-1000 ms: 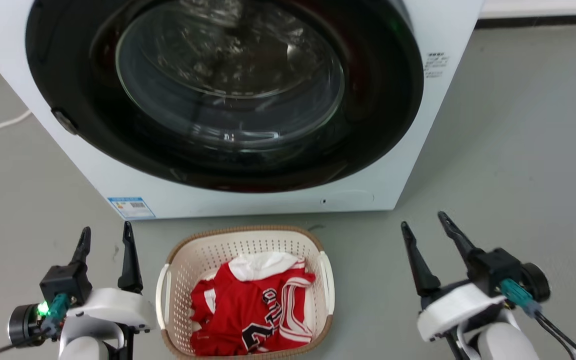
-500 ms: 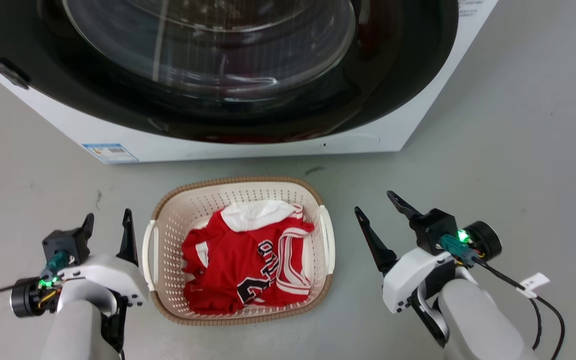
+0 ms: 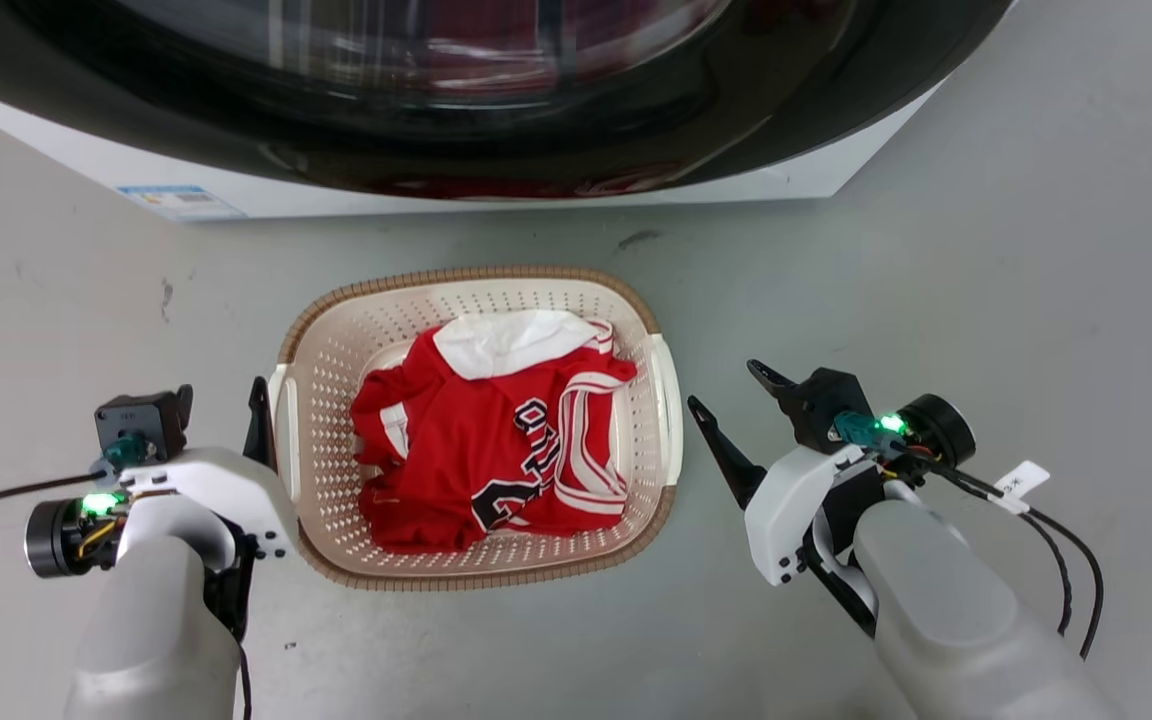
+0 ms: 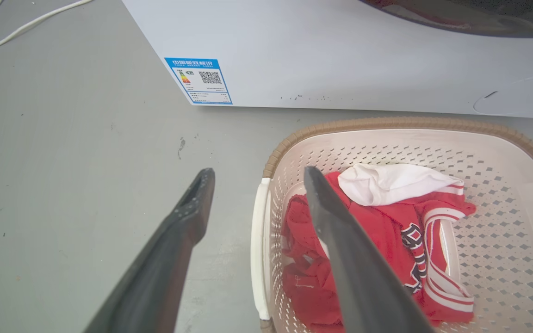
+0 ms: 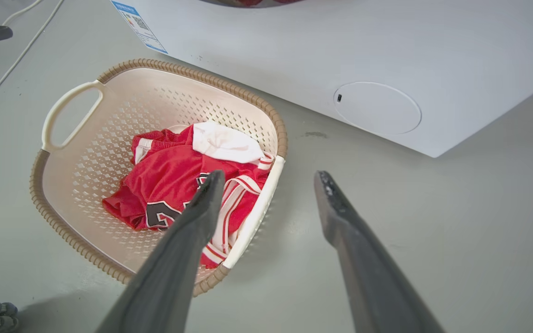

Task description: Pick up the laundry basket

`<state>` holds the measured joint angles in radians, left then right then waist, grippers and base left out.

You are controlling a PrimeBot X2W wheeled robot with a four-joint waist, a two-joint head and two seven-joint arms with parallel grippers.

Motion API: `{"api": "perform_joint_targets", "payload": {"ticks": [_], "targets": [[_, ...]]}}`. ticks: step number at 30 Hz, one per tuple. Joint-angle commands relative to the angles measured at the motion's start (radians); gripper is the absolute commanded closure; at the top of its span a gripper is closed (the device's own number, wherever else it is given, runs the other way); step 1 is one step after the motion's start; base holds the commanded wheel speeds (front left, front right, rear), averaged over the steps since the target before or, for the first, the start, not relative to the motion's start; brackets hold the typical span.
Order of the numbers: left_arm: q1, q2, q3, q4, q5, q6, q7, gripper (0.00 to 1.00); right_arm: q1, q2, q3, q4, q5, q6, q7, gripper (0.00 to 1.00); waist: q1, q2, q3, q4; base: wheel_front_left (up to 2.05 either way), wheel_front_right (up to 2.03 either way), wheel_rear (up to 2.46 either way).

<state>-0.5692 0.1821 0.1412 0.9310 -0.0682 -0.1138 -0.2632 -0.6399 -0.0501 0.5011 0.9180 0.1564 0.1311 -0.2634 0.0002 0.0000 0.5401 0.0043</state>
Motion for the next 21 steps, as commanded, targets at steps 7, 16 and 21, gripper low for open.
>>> {"api": "perform_joint_targets", "payload": {"ticks": [7, 16, 21], "targets": [[-0.071, 0.005, -0.01, 0.072, 0.001, 0.008, -0.002, 0.0, -0.087, 0.0, 0.053, 0.093, 0.045, -0.001, -0.002, 0.0, -0.0002, 0.0, 0.083, 0.02, 0.0, 0.0, 0.0], [-0.139, 0.012, -0.019, 0.124, -0.005, 0.011, -0.002, 0.0, -0.175, 0.0, 0.1, 0.165, 0.103, -0.001, -0.002, 0.0, -0.0002, 0.0, 0.176, 0.031, 0.0, 0.0, 0.0], [-0.167, 0.006, -0.026, 0.149, -0.009, 0.009, -0.002, 0.0, -0.202, 0.0, 0.126, 0.192, 0.135, -0.001, -0.002, 0.0, -0.0002, 0.0, 0.214, 0.039, 0.0, 0.0, 0.0]]}}
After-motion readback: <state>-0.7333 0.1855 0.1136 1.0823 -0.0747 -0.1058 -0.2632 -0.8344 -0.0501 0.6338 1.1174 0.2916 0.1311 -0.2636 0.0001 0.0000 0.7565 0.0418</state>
